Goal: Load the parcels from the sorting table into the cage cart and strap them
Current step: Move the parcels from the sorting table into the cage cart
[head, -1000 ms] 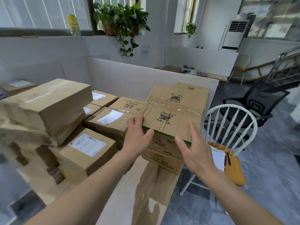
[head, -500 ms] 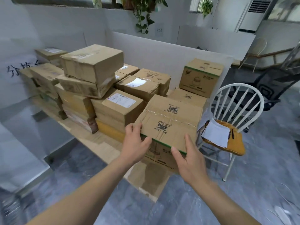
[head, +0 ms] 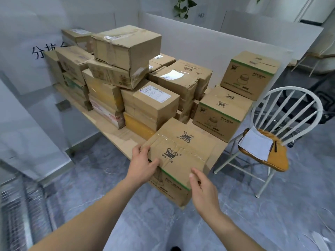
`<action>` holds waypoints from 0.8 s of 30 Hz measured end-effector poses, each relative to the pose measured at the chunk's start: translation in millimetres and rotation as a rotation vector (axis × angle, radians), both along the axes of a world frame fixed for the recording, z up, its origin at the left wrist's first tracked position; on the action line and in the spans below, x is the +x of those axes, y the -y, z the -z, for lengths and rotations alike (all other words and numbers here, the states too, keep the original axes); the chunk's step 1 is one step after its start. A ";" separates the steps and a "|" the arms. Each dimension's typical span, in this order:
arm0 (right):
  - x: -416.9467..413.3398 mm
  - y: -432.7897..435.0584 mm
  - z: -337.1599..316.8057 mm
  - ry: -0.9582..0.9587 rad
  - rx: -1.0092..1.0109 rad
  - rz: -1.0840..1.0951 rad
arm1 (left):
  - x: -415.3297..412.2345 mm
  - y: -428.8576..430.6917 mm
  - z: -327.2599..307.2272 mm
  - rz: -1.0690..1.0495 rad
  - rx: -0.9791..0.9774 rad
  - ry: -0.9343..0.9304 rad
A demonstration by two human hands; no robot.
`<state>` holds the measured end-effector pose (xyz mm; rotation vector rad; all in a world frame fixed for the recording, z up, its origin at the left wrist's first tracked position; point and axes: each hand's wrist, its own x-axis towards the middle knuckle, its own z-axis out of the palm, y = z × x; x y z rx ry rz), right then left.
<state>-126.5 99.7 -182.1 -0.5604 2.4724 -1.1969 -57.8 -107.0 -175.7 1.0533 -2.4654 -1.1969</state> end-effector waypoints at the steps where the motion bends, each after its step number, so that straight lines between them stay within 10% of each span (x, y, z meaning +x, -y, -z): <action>1: -4.5 1.3 0.0 0.004 0.007 -0.001 | -1.3 3.6 1.4 -0.014 -0.008 0.005; 11: -124.6 26.7 -19.8 -0.430 0.599 -0.358 | -10.5 -8.3 16.6 -0.272 0.021 0.019; 24: -189.5 85.4 -17.9 -0.338 0.565 -0.735 | -8.7 -59.8 17.5 -0.559 0.170 -0.078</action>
